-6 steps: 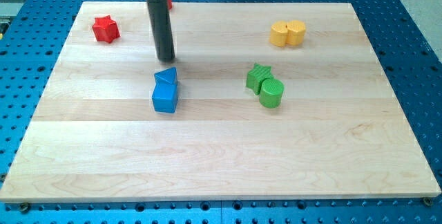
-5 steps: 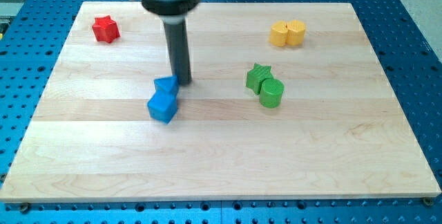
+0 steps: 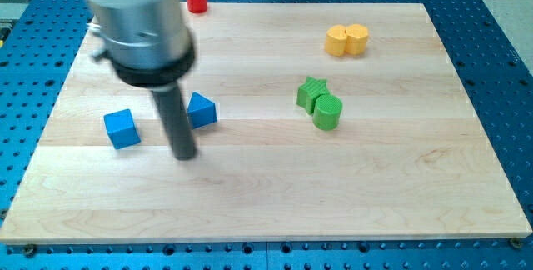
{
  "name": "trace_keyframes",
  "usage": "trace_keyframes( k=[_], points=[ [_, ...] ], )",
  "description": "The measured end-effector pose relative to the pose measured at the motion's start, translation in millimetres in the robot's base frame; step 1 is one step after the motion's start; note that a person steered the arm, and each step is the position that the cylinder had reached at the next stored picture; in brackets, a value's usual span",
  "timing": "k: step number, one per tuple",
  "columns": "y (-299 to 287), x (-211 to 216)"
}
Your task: Place the cube at the left center of the board
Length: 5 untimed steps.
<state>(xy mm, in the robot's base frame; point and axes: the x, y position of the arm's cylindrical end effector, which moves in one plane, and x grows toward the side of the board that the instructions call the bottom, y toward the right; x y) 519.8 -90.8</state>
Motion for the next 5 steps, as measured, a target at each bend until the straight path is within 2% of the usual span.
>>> trace_keyframes(
  k=[1, 2, 3, 4, 5],
  points=[
    [-82, -45],
    [-130, -66],
    [-105, 1],
    [-155, -16],
    [-174, -86]
  ],
)
